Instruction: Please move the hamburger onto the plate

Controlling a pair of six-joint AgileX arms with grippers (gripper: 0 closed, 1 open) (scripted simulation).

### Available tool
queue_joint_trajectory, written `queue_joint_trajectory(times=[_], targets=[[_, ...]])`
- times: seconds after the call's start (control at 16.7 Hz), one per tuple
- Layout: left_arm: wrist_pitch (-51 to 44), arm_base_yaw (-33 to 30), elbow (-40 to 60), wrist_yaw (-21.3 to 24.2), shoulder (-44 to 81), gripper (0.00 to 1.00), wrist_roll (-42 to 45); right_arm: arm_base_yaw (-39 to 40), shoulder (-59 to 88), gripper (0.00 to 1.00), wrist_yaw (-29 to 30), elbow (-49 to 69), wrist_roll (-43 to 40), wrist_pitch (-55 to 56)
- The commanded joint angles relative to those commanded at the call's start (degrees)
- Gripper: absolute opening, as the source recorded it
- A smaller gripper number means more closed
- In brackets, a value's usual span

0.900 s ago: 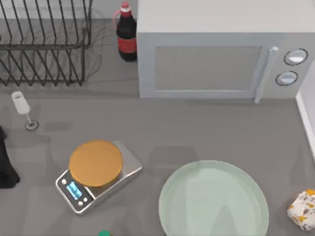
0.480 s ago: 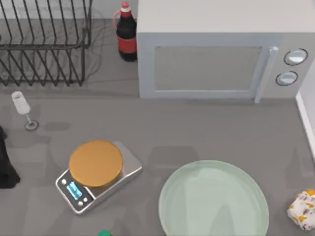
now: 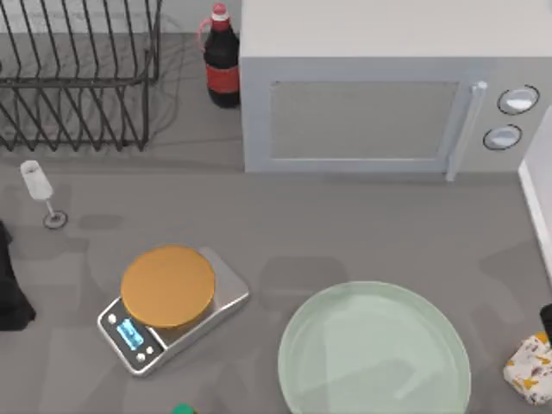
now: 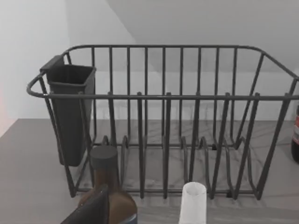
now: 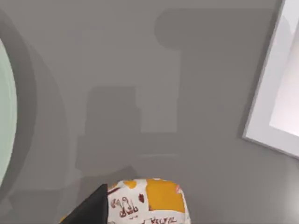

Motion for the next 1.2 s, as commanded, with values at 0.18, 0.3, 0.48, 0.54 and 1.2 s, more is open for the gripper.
queue_joint_trajectory(times=[0.18,0.3,0.48,0.54,1.2], targets=[[0.0,0.0,0.0,0.0,0.0,1.00,0.0,3.0,13.7,1.00,0.0,7.6,-2.7,-9.3],[0.0,0.0,0.0,0.0,0.0,1.00,0.0,4.8,21.0,1.00,0.1,12.1,-4.3,-14.4],[0.0,0.0,0.0,0.0,0.0,1.00,0.0,6.7,29.3,1.00,0.2,17.3,-6.0,-19.9],[0.0,0.0,0.0,0.0,0.0,1.00,0.0,7.1,31.0,1.00,0.3,18.4,-6.4,-21.0],[0.0,0.0,0.0,0.0,0.0,1.00,0.0,7.5,36.1,1.00,0.4,16.2,-6.8,-15.3]])
